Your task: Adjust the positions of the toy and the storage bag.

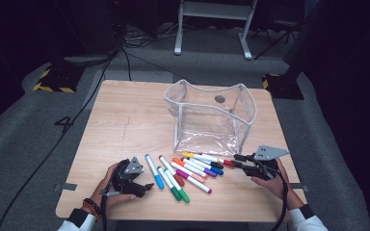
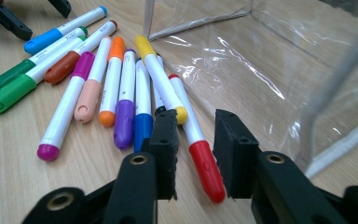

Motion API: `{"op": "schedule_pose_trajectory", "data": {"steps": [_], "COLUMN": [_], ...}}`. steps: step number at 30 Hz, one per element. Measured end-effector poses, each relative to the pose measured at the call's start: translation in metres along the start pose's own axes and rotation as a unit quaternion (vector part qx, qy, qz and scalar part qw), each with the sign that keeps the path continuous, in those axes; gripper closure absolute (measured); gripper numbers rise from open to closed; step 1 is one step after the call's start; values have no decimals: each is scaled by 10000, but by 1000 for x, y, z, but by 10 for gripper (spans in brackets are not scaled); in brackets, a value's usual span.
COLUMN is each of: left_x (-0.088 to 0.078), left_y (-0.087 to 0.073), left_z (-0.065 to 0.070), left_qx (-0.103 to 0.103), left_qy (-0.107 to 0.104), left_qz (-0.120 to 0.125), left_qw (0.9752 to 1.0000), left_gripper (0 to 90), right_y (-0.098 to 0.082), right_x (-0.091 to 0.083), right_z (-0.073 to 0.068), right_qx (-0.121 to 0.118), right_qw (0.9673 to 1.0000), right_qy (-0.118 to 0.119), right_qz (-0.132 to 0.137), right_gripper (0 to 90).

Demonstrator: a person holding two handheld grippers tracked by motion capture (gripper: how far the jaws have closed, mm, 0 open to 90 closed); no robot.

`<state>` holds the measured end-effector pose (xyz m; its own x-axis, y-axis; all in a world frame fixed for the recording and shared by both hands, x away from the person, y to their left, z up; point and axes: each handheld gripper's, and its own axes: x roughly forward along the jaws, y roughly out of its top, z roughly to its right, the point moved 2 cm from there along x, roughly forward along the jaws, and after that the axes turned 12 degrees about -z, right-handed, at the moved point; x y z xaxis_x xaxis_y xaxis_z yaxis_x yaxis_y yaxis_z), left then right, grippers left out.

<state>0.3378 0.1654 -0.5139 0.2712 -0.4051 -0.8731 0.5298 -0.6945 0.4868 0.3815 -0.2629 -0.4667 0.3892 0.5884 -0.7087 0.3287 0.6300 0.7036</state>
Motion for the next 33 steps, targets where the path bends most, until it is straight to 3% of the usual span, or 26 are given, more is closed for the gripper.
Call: {"op": "schedule_pose_trajectory", "data": {"steps": [3, 6, 13, 21, 26, 33], "left_x": [4, 6, 9, 11, 12, 13], "left_y": [3, 4, 5, 9, 11, 13], "left_z": [2, 2, 1, 4, 5, 6], "left_qx": [9, 58, 65, 148, 110, 17], "left_qy": [22, -2, 24, -13, 21, 50], "left_qz": [29, 117, 164, 162, 162, 158], "left_qw": [10000, 9999, 9998, 9998, 9998, 9999], "left_gripper": [165, 148, 115, 108, 108, 106], "right_y": [7, 5, -9, -13, -14, -14], "right_x": [10, 20, 28, 47, 49, 49], "right_z": [-2, -3, 12, 17, 21, 21], "right_qx": [-135, -284, -11, -15, 65, -59], "right_qw": [9998, 9984, 9979, 9953, 9955, 9955], "right_qy": [132, 105, 113, 337, 301, 357], "right_qz": [-107, -469, -643, -908, -900, -875], "right_gripper": [663, 649, 664, 673, 684, 710]}}
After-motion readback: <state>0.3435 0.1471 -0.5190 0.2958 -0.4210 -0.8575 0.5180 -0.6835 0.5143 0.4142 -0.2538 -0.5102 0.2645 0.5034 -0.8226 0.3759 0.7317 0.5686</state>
